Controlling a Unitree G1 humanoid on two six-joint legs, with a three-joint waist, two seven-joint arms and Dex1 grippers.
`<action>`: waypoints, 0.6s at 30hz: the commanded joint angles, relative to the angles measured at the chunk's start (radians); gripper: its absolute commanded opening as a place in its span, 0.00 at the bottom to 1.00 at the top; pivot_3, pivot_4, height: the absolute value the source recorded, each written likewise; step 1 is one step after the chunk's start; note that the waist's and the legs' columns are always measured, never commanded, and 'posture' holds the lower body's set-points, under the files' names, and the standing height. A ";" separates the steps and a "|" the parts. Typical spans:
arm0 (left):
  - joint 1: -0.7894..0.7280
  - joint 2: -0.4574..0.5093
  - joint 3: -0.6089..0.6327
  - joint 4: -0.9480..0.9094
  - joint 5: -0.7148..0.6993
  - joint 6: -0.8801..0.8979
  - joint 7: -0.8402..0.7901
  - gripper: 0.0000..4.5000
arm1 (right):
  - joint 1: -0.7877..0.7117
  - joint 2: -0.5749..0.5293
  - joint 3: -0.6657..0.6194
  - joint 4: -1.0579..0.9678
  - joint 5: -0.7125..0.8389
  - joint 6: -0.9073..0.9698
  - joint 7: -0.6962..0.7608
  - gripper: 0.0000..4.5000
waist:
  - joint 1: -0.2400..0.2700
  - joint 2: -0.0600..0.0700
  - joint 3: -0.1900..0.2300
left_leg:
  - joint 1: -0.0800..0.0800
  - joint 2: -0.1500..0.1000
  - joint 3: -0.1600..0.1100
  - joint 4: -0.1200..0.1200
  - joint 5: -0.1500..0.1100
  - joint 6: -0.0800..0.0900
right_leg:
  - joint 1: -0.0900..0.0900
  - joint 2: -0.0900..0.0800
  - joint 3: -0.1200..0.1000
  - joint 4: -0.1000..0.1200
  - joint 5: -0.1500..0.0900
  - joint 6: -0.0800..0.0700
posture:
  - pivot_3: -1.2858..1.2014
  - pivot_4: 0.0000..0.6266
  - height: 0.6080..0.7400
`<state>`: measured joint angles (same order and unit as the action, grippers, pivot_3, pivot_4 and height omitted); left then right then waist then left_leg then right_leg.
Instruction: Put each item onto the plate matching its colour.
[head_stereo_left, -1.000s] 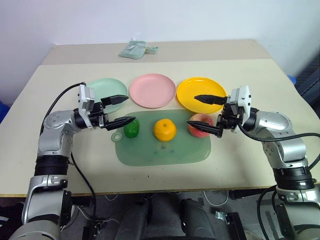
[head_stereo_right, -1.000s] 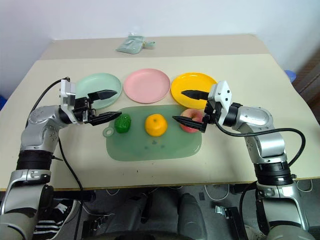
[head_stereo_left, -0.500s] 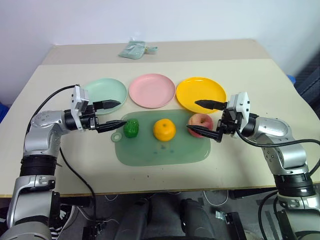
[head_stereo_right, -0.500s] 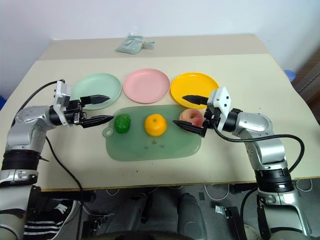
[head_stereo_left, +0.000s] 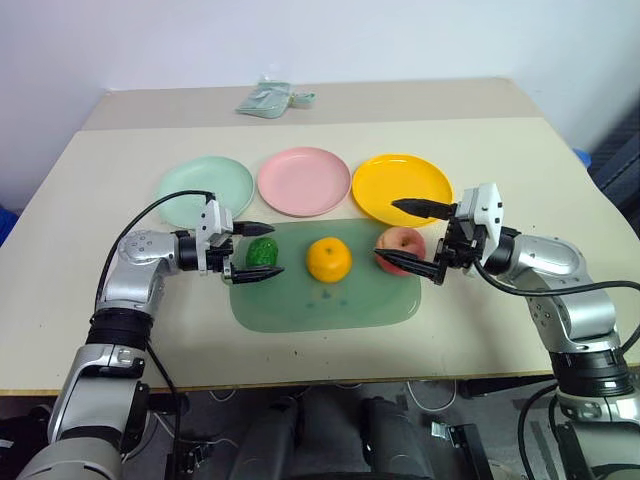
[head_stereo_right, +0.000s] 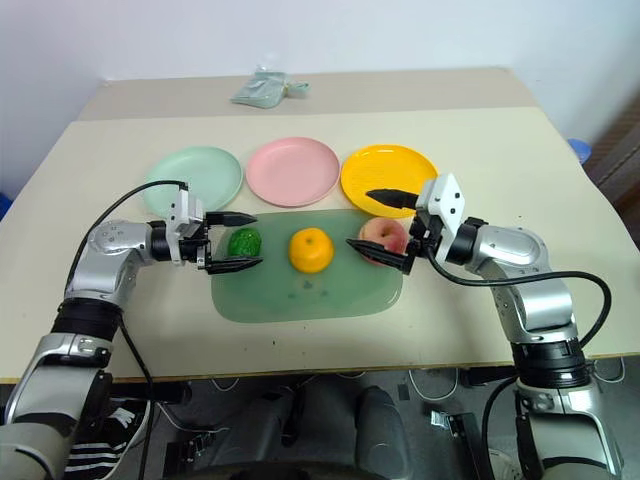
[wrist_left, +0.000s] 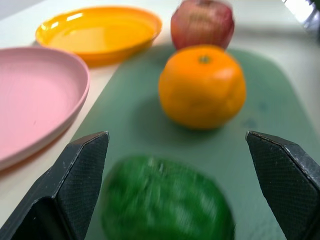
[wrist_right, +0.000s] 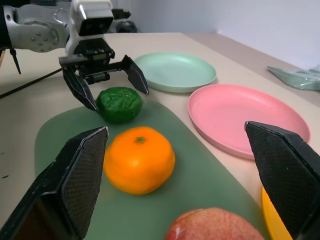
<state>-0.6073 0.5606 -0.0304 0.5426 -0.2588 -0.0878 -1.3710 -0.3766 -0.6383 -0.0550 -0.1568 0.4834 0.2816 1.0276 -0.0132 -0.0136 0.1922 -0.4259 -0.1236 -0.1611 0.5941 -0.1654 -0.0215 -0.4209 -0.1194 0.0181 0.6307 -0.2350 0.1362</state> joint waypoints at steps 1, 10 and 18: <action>-0.045 -0.003 -0.009 0.076 0.037 -0.074 0.008 1.00 | 0.010 -0.021 -0.043 -0.069 0.050 0.017 0.012 1.00 | 0.001 0.000 0.000 | 0.000 0.000 0.000 0.000 0.000 0.000 | 0.000 0.000 0.000 0.000 0.000 0.000 | 0.52 0.24 1.00; -0.098 -0.053 -0.048 0.209 0.084 -0.103 -0.013 1.00 | 0.007 -0.019 -0.039 -0.074 0.057 0.021 0.003 1.00 | 0.000 0.000 0.000 | 0.000 0.000 0.000 0.000 0.000 0.000 | 0.001 0.000 0.000 0.000 0.000 0.000 | 0.52 0.24 1.00; -0.082 -0.050 -0.018 0.174 0.050 -0.104 0.001 0.72 | 0.011 -0.028 -0.047 -0.070 0.053 0.023 0.005 1.00 | 0.000 0.000 0.000 | 0.000 0.000 0.000 0.000 0.000 0.000 | 0.000 0.000 0.000 0.000 0.000 0.000 | 0.52 0.24 1.00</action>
<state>-0.6827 0.4954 -0.0807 0.7483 -0.1857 -0.1906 -1.3709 -0.3598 -0.6489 -0.0714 -0.1998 0.5251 0.3121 1.0329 -0.0136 -0.0137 0.1921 -0.4259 -0.1237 -0.1610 0.5945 -0.1656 -0.0212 -0.4206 -0.1193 0.0179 0.6308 -0.2349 0.1365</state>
